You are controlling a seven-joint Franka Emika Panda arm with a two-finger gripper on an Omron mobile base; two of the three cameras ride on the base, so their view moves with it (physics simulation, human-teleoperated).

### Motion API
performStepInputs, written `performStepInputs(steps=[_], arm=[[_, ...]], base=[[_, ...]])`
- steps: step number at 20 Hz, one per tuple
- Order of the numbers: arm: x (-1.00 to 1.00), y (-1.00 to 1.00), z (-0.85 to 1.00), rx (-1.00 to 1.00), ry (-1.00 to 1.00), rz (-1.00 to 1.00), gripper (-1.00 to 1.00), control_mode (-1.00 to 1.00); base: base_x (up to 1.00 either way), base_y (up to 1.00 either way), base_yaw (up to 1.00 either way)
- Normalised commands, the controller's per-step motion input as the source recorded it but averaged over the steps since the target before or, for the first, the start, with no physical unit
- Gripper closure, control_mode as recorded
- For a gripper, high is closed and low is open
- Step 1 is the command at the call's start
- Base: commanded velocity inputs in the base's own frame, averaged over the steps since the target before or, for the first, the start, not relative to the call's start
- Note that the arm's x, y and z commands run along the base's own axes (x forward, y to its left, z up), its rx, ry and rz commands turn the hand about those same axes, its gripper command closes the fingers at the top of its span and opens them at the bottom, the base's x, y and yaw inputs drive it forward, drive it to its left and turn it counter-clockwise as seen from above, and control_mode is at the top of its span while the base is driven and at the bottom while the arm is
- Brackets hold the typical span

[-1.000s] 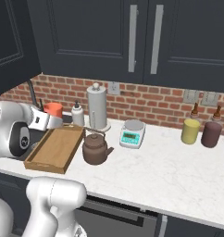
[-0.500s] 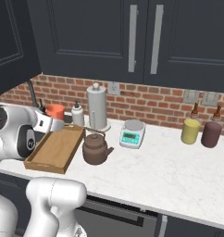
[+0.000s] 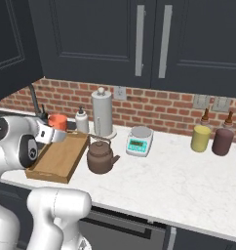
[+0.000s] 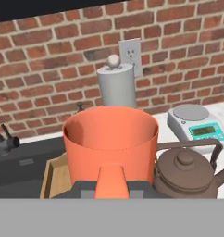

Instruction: Pick the kettle from the counter and place it on the tray. Then pick the mug from the cabinet and place it on the tray. Then close the cabinet doors.

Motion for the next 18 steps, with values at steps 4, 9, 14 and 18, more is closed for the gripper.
performStepInputs(steps=[4,9,14,18], arm=[[0.03,0.14,-0.26,0.0,0.0,-0.05,1.0,-1.0],[0.1,0.1,-0.28,0.0,0.0,-0.04,1.0,-1.0],[0.15,0.03,-0.28,0.0,-0.05,-0.02,1.0,-1.0],[0.17,0.04,-0.23,0.0,-0.05,-0.02,1.0,-1.0]], base=[[0.0,0.0,0.0],[0.0,0.0,0.0],[0.0,0.0,0.0],[0.0,0.0,0.0]])
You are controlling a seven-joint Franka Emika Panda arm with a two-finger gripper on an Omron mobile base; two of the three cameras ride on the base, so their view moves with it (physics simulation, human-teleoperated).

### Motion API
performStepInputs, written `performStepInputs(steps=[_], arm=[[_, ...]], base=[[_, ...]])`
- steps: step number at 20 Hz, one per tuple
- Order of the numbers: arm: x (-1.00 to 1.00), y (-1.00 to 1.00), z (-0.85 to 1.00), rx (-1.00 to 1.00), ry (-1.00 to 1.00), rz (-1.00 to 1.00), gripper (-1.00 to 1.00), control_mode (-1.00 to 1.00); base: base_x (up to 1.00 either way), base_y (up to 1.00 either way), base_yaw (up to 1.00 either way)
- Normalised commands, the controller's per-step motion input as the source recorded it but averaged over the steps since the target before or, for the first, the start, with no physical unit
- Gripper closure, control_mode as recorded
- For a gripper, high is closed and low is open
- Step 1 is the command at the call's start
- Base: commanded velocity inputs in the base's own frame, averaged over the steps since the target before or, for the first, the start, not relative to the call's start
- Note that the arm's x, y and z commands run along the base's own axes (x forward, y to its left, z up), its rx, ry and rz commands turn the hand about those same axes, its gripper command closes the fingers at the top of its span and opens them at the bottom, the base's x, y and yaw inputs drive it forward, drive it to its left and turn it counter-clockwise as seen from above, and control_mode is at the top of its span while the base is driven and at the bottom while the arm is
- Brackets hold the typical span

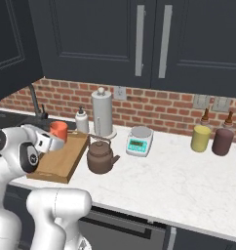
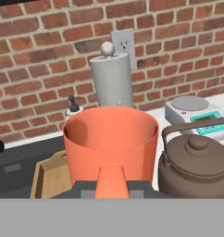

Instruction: Pick the kettle from the counter and place it on the tray. Then pick the mug from the cabinet and place it on the tray. Then close the cabinet doors.

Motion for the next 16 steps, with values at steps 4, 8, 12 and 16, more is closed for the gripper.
performStepInputs(steps=[4,8,12,16], arm=[[0.17,0.02,-0.15,0.0,0.0,-0.02,1.0,-1.0],[0.15,0.12,-0.09,0.0,0.0,-0.06,1.0,-1.0],[0.08,0.25,-0.04,0.0,0.0,-0.12,1.0,-1.0],[0.08,0.34,-0.04,0.0,0.0,-0.18,1.0,-1.0]], base=[[0.0,0.0,0.0],[0.0,0.0,0.0],[0.0,0.0,0.0],[0.0,0.0,0.0]])
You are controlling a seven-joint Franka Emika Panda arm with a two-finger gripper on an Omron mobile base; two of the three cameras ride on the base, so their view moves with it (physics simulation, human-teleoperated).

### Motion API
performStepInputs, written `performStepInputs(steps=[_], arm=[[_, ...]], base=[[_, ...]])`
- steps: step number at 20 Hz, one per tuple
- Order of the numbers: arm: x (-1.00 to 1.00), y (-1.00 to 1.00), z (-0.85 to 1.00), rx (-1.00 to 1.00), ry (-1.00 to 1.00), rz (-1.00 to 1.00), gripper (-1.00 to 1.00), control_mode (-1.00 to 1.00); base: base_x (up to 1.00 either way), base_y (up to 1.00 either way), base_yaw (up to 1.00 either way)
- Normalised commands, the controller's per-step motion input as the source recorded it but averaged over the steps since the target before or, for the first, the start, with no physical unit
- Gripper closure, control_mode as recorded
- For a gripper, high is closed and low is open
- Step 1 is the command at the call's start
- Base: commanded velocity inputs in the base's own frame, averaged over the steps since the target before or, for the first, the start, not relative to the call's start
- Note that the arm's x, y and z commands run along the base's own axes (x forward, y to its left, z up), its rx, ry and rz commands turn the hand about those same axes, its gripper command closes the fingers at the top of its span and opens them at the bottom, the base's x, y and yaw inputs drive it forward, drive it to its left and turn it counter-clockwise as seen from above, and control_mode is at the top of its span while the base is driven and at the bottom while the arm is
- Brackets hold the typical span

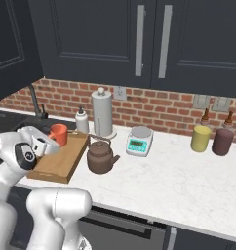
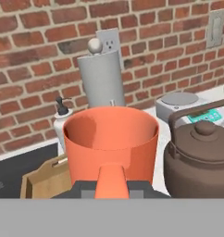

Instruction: Pick the kettle from the counter and place it on the tray. Then pick the mug from the cabinet and place it on the tray. Then close the cabinet doors.

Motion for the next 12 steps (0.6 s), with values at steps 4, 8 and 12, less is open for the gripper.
performStepInputs(steps=[4,8,12], arm=[[0.12,0.29,-0.09,0.0,0.0,-0.19,1.0,-1.0],[0.12,0.26,-0.11,0.0,0.0,-0.18,1.0,-1.0],[0.16,0.25,-0.15,0.0,0.0,-0.17,1.0,-1.0]], base=[[0.0,0.0,0.0],[0.0,0.0,0.0],[0.0,0.0,0.0]])
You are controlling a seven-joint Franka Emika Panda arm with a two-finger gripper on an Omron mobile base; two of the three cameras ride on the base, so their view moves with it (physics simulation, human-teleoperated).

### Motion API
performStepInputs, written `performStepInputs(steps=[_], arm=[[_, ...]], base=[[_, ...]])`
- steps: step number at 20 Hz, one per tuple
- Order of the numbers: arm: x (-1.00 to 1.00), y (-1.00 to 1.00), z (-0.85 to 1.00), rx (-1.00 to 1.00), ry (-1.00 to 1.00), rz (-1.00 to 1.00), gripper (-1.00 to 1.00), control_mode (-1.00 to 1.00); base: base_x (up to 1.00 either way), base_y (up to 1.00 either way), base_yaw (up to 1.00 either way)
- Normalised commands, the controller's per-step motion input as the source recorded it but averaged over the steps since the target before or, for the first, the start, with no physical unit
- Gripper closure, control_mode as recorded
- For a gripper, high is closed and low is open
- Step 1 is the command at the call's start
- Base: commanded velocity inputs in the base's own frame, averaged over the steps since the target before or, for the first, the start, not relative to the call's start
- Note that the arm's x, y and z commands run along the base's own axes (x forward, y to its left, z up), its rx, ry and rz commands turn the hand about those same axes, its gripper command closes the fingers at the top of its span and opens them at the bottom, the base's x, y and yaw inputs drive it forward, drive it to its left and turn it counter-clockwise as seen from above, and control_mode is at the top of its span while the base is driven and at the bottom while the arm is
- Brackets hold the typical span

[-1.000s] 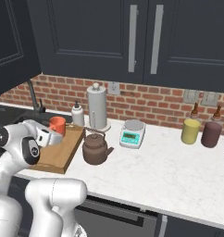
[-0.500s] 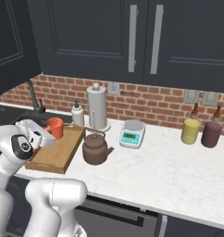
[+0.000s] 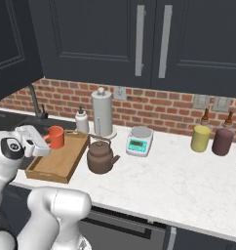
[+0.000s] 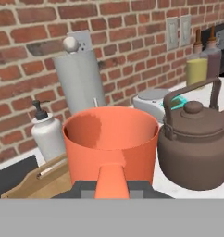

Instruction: Pick the kettle from the counter and place it on the tray. Then pick the mug from the cabinet and place it on the tray. Then close the cabinet doors.

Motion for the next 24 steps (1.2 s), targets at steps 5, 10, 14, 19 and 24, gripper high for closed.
performStepInputs(steps=[5,10,14,19,24], arm=[[0.25,0.07,-0.23,0.0,0.0,-0.1,1.0,-1.0],[0.3,0.0,-0.27,0.0,-0.01,-0.05,1.0,-1.0],[0.29,0.0,-0.24,0.0,-0.01,-0.02,1.0,-1.0],[0.26,0.0,-0.19,0.0,-0.02,0.0,1.0,-1.0],[0.25,0.07,-0.18,-0.01,-0.01,0.0,1.0,-1.0]], base=[[0.0,0.0,0.0],[0.0,0.0,0.0],[0.0,0.0,0.0],[0.0,0.0,0.0],[0.0,0.0,0.0]])
